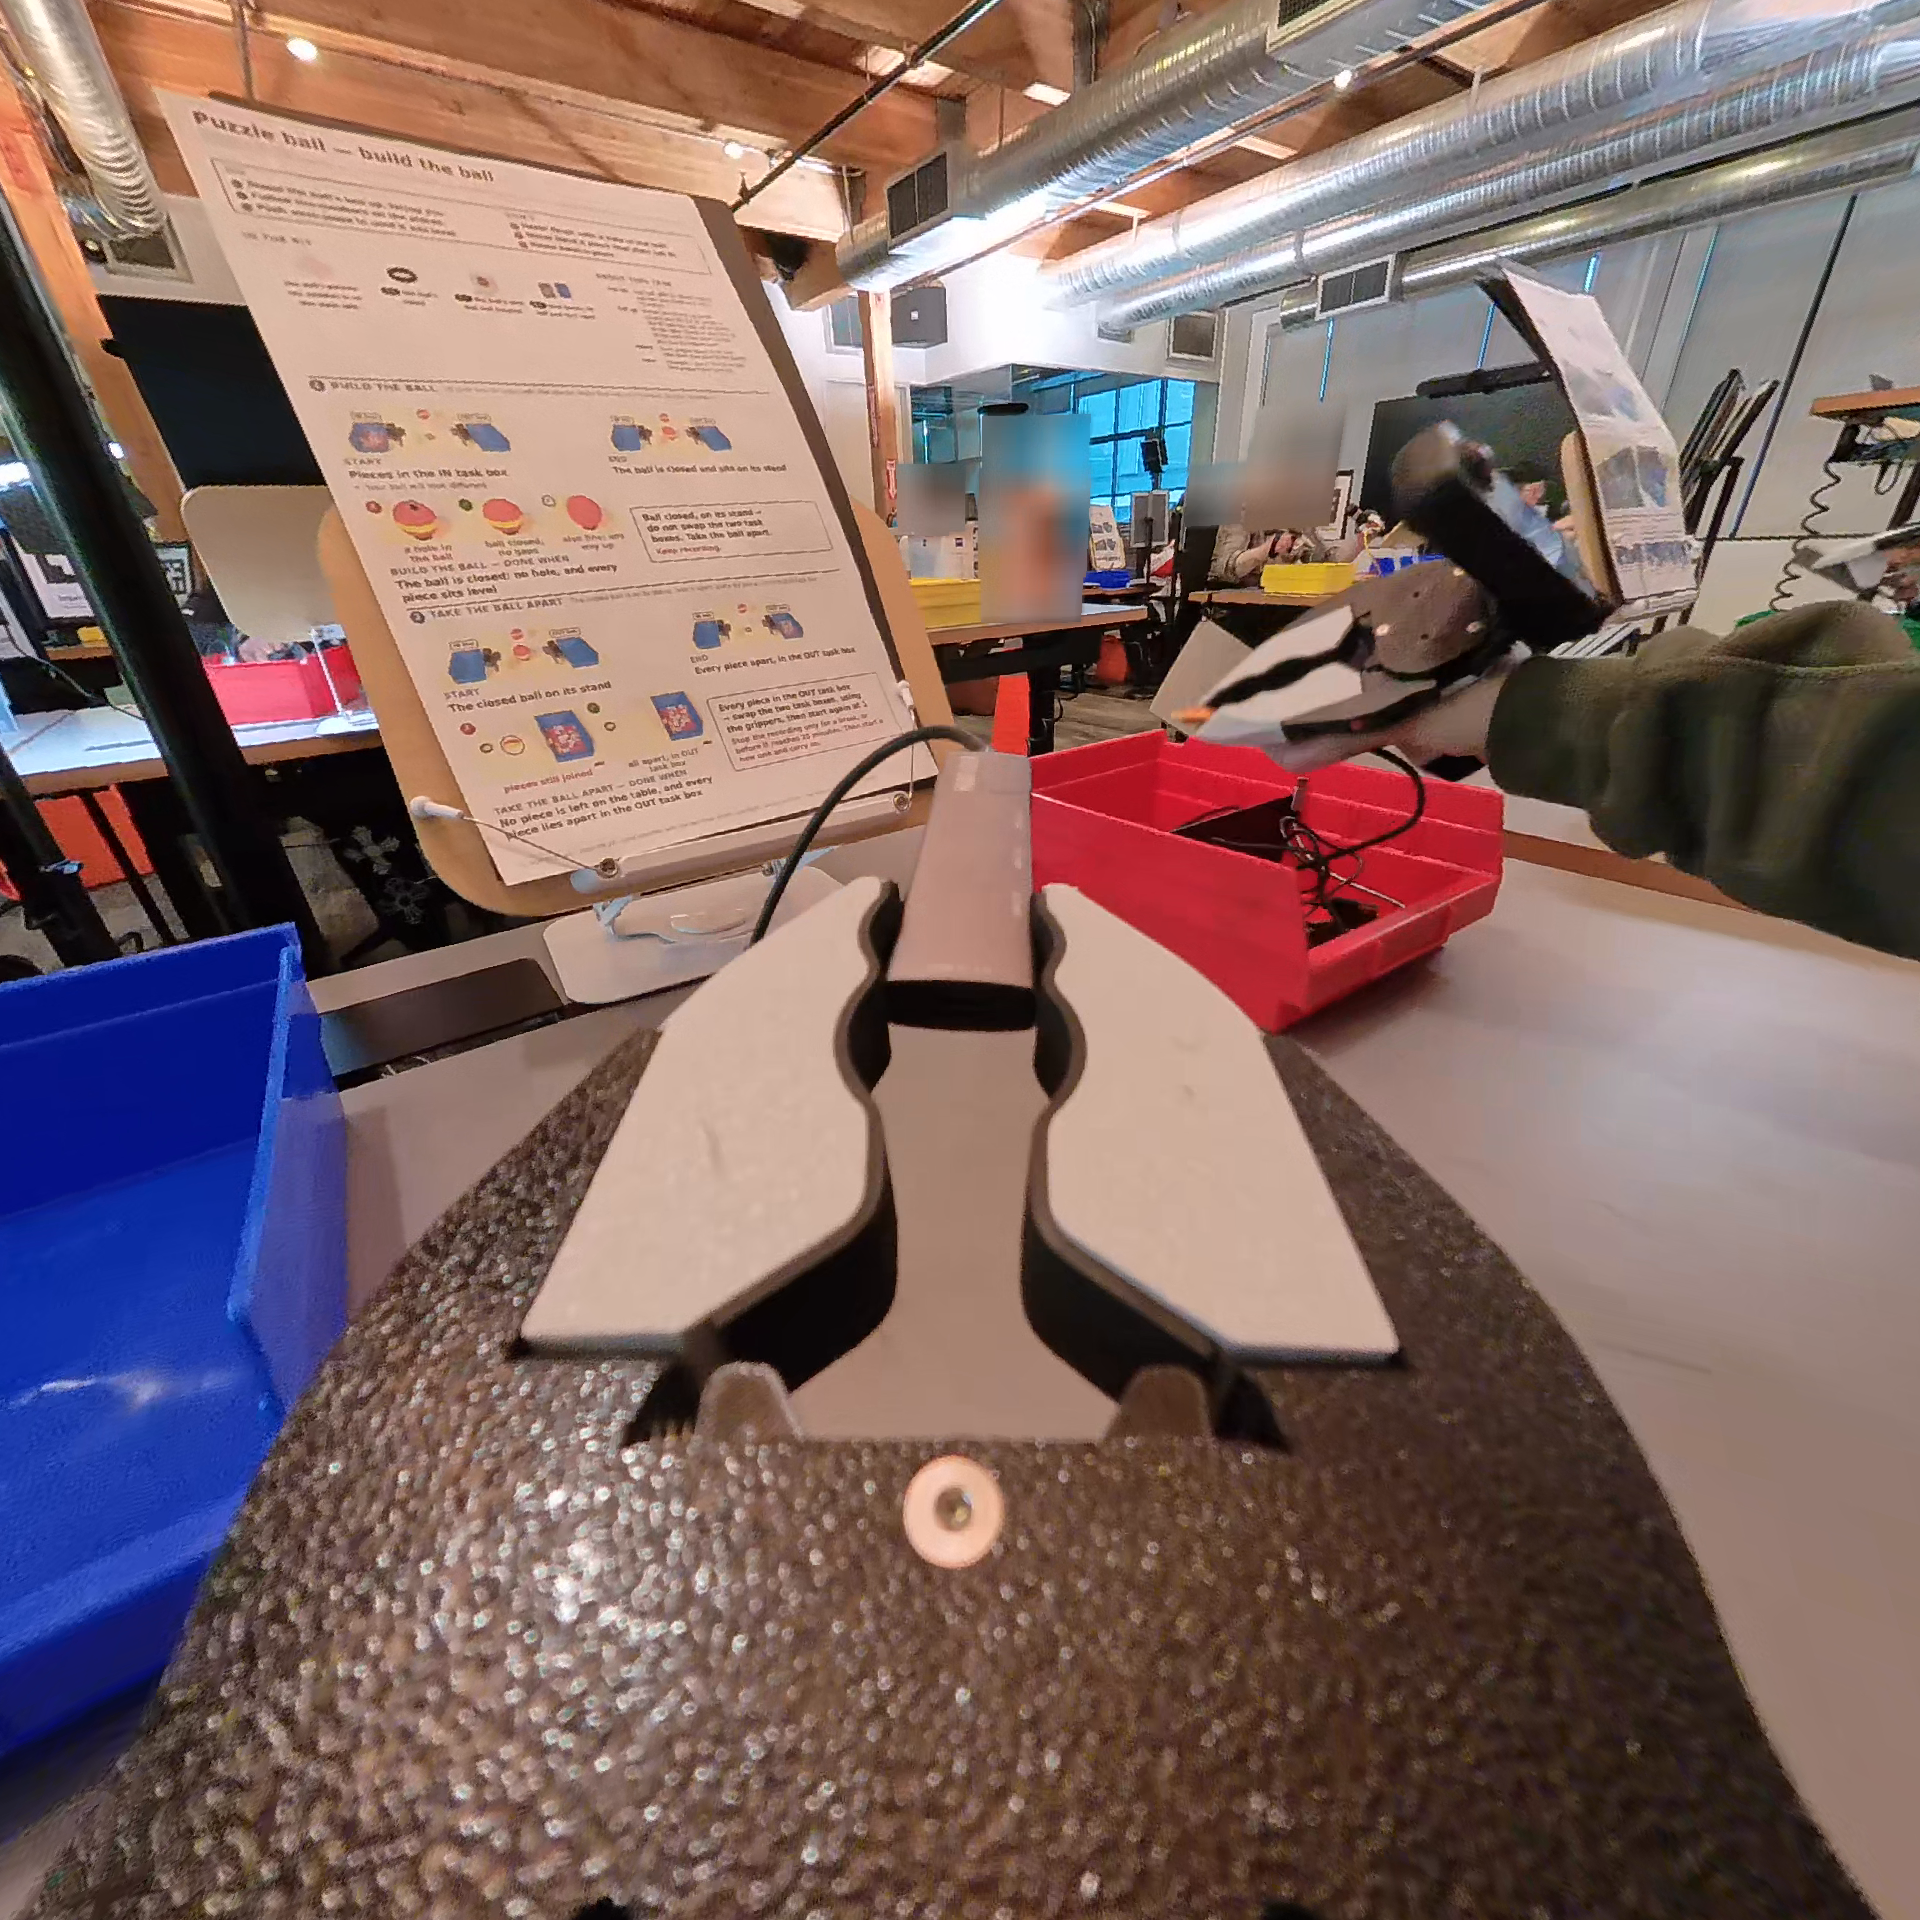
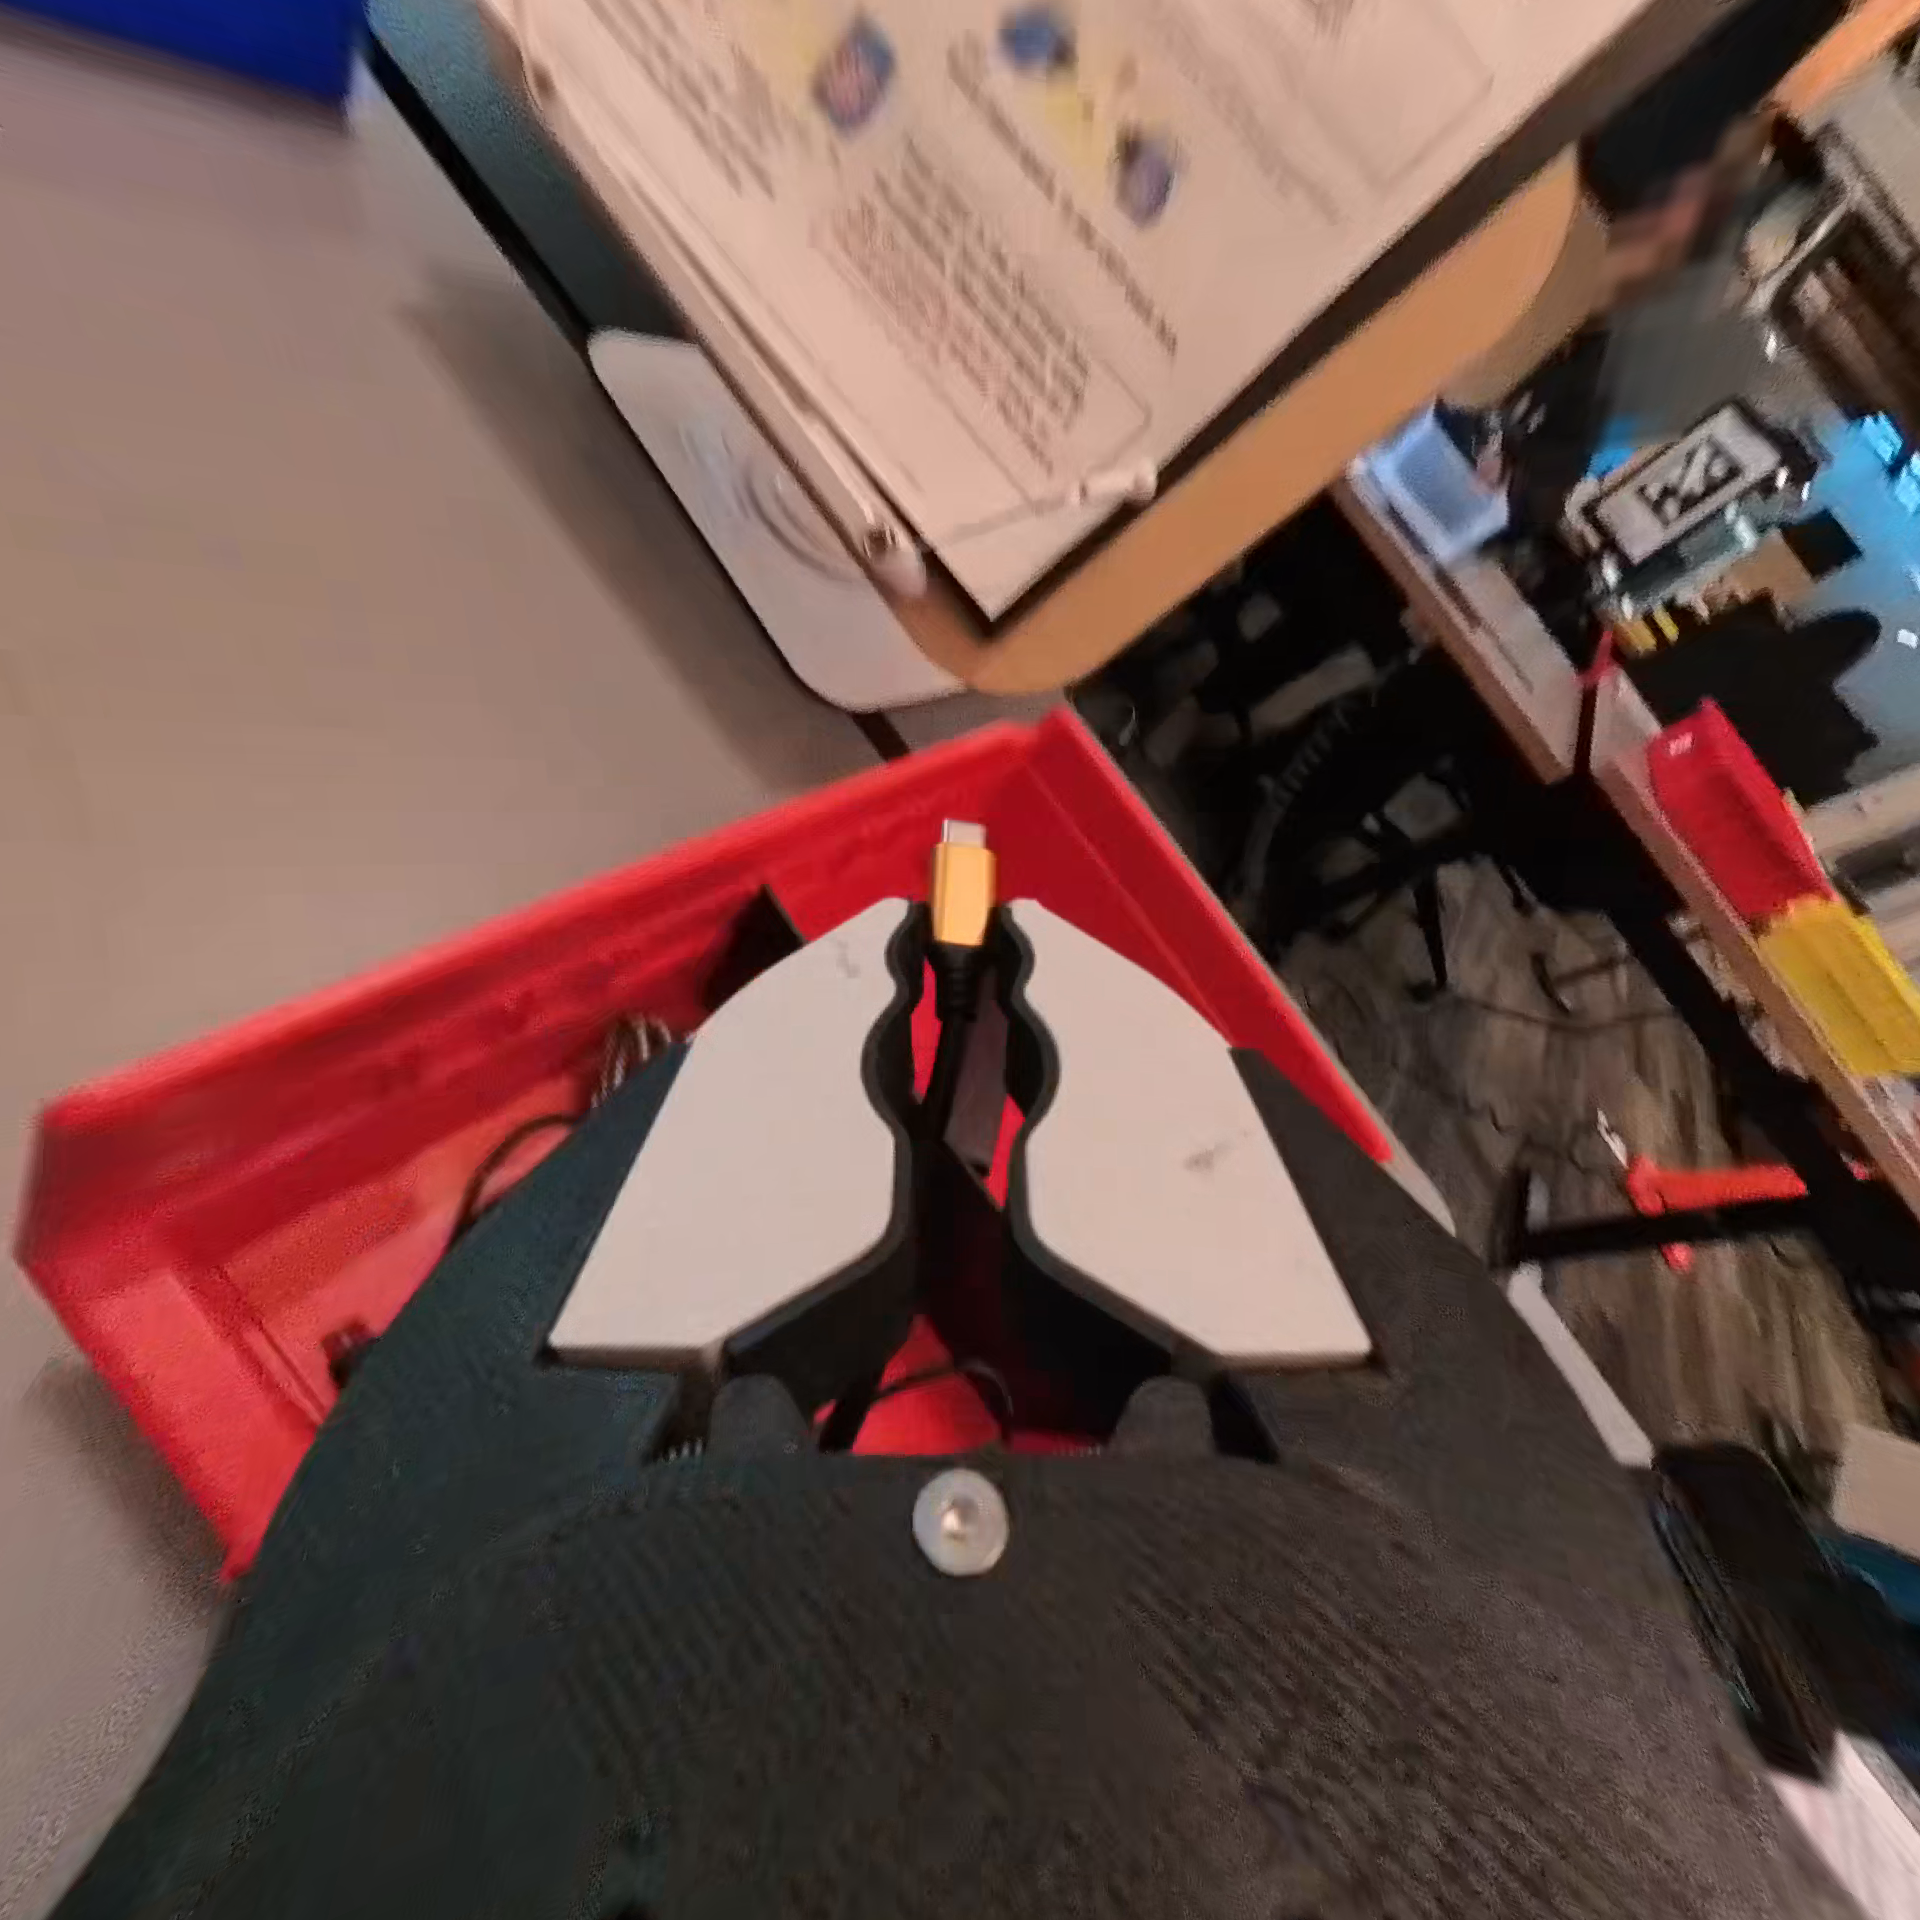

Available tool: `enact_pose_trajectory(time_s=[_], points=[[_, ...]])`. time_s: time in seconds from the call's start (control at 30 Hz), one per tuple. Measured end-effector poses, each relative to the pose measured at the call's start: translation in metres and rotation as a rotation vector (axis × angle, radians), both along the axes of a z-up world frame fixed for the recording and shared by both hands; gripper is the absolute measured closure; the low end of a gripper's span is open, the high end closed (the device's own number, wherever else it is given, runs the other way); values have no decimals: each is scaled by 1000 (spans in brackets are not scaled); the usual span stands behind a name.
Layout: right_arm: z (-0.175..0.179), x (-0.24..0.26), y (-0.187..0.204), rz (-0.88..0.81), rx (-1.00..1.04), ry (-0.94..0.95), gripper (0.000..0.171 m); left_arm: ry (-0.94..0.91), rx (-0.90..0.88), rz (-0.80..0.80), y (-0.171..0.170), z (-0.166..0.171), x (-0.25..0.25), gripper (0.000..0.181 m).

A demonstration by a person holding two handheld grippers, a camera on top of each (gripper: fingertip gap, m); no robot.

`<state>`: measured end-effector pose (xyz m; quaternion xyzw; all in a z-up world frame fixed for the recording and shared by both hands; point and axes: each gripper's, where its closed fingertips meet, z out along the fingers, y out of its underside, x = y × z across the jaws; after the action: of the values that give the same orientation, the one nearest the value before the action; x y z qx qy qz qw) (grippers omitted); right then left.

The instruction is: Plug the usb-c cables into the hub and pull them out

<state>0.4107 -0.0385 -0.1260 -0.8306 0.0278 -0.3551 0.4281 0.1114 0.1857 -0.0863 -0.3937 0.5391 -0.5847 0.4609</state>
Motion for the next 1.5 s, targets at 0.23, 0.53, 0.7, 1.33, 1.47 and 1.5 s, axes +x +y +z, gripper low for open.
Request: enact_pose_trajectory(time_s=[0.23,0.53,0.7,1.33,1.47,1.5], points=[[-85,12,-40,-93,-511,168,159,24,-22,5,6,-9,4,158],[16,-2,-13,-96,-83,134,55,36,-37,-7,12,-13,4,158],[108,-114,32,350,310,218,70,62,-50,-150,-3,-23,3,158],[7,-319,151,953,159,510,126,-97,-70,-659,-61,-22,-37,158],[5,-320,150,947,196,522,138,-123,-97,-672,-58,-20,-39,158],[4,-319,151,942,202,517,138,-124,-96,-670,-58,-20,-38,158]])
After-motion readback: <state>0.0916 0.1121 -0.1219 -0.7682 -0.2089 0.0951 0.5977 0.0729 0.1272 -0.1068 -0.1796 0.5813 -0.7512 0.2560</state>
